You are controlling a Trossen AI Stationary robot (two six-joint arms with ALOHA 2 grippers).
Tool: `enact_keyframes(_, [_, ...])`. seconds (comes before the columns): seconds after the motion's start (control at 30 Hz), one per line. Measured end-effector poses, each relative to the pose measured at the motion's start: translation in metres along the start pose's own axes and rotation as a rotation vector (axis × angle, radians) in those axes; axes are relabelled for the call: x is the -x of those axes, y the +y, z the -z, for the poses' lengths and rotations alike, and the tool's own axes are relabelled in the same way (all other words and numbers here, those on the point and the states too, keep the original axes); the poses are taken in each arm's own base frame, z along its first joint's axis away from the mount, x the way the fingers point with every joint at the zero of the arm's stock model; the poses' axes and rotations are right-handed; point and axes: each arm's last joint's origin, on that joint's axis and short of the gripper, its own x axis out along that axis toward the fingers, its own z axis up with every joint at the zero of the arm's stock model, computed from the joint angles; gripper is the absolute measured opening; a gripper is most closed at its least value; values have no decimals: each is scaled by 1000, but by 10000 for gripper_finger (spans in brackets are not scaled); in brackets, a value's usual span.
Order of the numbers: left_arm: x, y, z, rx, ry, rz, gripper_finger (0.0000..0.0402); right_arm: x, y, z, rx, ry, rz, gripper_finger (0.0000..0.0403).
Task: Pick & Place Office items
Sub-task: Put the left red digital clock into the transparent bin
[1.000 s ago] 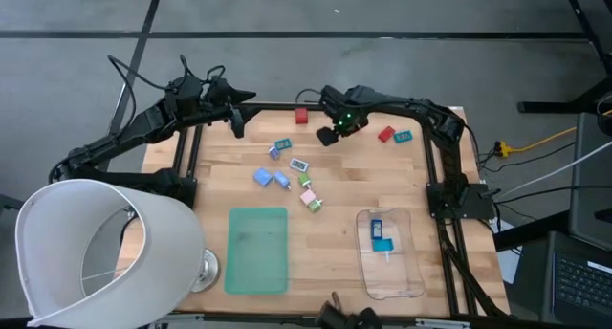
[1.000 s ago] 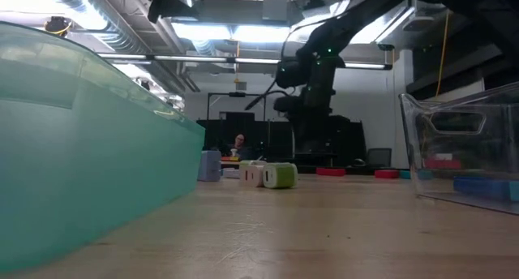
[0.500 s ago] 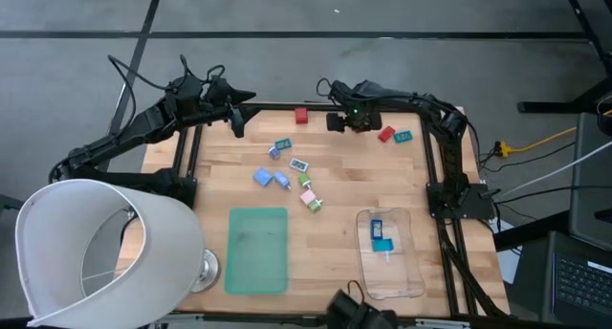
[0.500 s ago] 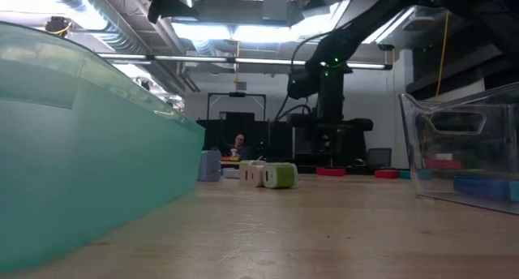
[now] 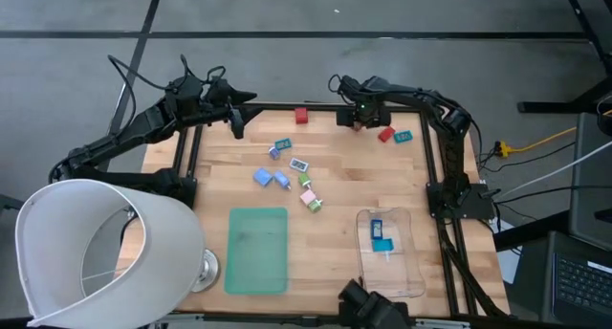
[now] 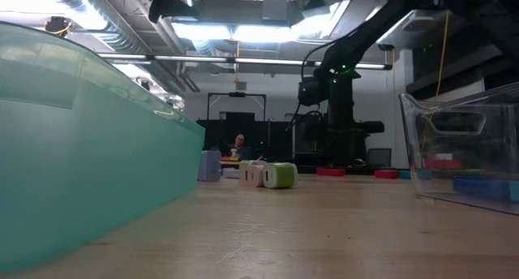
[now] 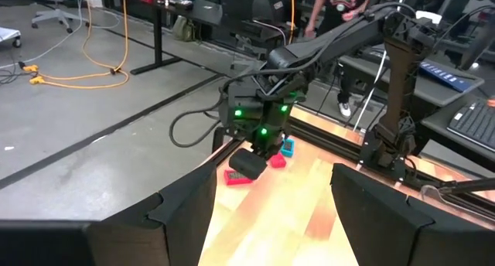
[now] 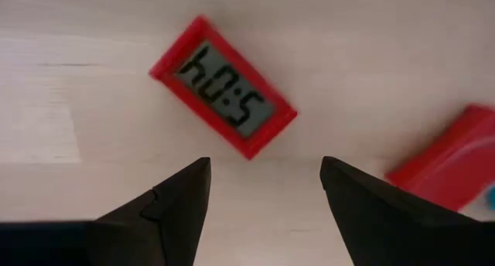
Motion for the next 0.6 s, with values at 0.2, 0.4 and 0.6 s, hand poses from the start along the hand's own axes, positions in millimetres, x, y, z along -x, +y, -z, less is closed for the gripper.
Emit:
enact_keyframes(0.2, [0, 0, 1, -6, 16, -2, 251, -1, -10, -10, 177, 20, -15, 254])
enact_keyframes(0.4, [0, 1, 5, -3, 49, -7, 251, -1, -16, -16, 334, 47, -63, 254])
enact_keyframes(0.6, [0, 1, 5, -2, 49, -8, 251, -5, -17, -17, 423, 64, -63, 254])
